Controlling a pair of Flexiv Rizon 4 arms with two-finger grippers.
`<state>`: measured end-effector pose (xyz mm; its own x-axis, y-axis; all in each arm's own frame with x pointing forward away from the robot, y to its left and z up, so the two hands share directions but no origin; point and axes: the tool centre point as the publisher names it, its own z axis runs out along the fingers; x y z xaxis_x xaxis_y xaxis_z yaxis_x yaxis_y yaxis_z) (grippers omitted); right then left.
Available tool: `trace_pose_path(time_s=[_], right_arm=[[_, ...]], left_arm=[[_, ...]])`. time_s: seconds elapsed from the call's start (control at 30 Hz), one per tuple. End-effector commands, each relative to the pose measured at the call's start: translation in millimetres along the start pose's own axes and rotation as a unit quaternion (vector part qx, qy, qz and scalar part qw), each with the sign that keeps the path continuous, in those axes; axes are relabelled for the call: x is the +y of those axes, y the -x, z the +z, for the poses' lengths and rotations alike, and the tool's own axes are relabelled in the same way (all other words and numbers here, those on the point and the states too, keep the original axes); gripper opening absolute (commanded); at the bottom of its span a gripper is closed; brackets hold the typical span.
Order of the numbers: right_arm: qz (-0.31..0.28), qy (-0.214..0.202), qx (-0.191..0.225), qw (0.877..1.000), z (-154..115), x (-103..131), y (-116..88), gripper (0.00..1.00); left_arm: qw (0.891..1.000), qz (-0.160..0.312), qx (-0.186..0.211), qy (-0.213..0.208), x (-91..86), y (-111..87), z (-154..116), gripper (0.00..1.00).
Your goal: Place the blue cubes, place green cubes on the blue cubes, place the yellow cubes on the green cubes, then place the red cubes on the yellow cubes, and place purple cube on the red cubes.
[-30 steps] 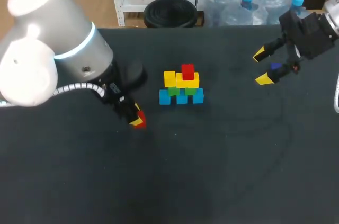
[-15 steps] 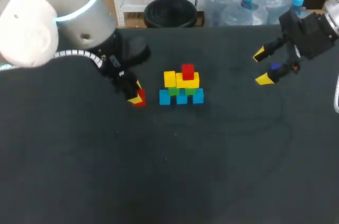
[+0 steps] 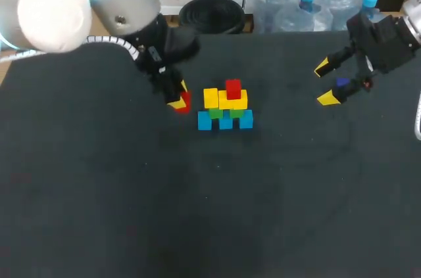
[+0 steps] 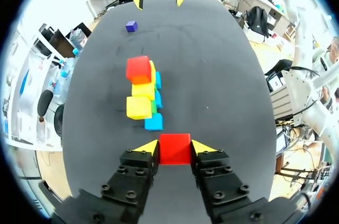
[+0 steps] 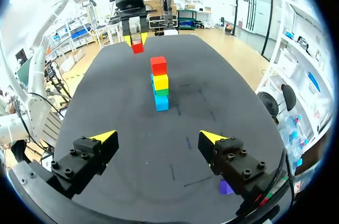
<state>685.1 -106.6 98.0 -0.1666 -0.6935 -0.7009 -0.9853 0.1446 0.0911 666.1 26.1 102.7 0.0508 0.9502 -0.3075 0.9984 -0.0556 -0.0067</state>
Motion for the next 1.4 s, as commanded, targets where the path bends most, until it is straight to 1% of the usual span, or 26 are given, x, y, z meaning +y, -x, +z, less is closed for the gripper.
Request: trace_pose_path(time_s=[0.03, 0.3, 0.47, 0.67, 0.87, 1.4], right_arm=[[0.000, 0.001, -0.001, 1.000, 0.8, -1.0, -0.1, 1.00], [0.000, 0.001, -0.001, 1.000, 0.8, -1.0, -0.1, 1.00], [0.000, 0.001, -0.001, 1.000, 0.8, -1.0, -0.1, 1.00], [0.000, 0.001, -0.001, 1.000, 0.8, -1.0, -0.1, 1.00], [0.000, 0.001, -0.001, 1.000, 0.8, -1.0, -0.1, 1.00], [0.000, 0.001, -0.001, 1.000, 0.8, -1.0, -0.1, 1.00]], left_arm=[[1.000, 0.003, 0.007, -0.010, 11.9, 6.1, -3.9, 0.00], [1.000, 0.004, 0.007, -0.001, 28.4, 15.3, -6.1, 0.00], [1.000, 0.006, 0.004, 0.001, 34.9, 23.2, -3.5, 0.00], [1.000, 0.007, -0.009, 0.009, 36.9, 30.3, -0.5, 0.00], [1.000, -0.004, -0.026, 0.013, 39.4, 35.9, 4.1, 0.00], [0.999, -0.010, -0.038, 0.006, 42.2, 48.0, 10.9, 0.00]])
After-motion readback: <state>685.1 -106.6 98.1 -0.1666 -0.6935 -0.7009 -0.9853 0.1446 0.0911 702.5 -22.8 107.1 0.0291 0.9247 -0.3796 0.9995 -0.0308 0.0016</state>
